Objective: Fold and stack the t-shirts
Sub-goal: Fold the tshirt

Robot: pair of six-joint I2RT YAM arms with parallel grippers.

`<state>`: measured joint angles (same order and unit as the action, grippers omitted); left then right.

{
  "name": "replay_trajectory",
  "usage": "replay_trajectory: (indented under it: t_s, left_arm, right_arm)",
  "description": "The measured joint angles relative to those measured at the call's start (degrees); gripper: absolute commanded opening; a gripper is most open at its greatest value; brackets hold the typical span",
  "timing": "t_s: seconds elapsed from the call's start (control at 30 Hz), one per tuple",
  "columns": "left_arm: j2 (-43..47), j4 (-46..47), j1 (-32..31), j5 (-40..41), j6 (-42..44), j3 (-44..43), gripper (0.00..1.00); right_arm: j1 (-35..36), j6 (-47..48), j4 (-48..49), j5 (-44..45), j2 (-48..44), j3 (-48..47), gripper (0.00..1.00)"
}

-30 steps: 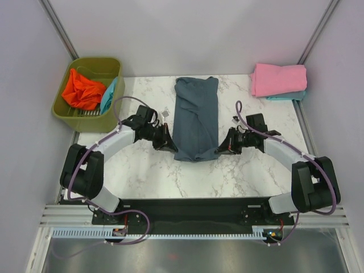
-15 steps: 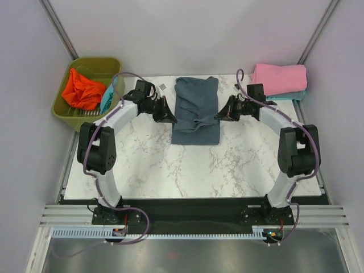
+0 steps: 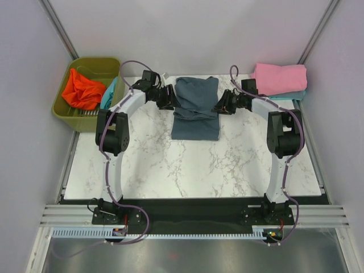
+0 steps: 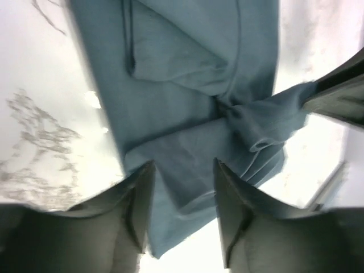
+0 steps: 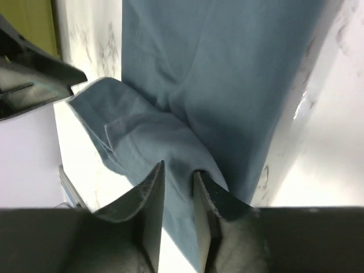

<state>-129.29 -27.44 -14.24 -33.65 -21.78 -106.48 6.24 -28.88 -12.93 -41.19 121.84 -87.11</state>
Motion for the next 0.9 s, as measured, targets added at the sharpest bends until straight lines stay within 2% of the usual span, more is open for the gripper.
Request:
replay_trajectory:
  t_s: [0.07,0.23,0.47,0.63,0.9]
  left_arm:
    - [0.0,-0.8,0.0,1.7,1.0,-0.5,0.72]
    - [4.6,-2.2,0.4,2.6,2.8,2.1,0.74]
    - [18.6,-4.3,1.3,-2.7,2.5,17.3,0.74]
    - [18.3,-4.4,1.3,-4.9,0.9,25.2,0.74]
    - [13.4,-5.4,1.3,-5.8,0.1,27.2,0.74]
  right_arm:
    - [-0.3,0.9,-0.1,0.7,0.2,-0.9,0.49]
    - [-3.0,1.9,-1.6,1.0,-3.7,-1.0,0.53]
    - [-7.0,-0.2,-1.5,-2.1,-16.8,15.1,0.57]
    - [-5.9,-2.7,-2.6,-3.8,-16.3,25.4,0.59]
    - [-5.0,-4.4,-2.0,-4.4,-14.1,26.5,0.6]
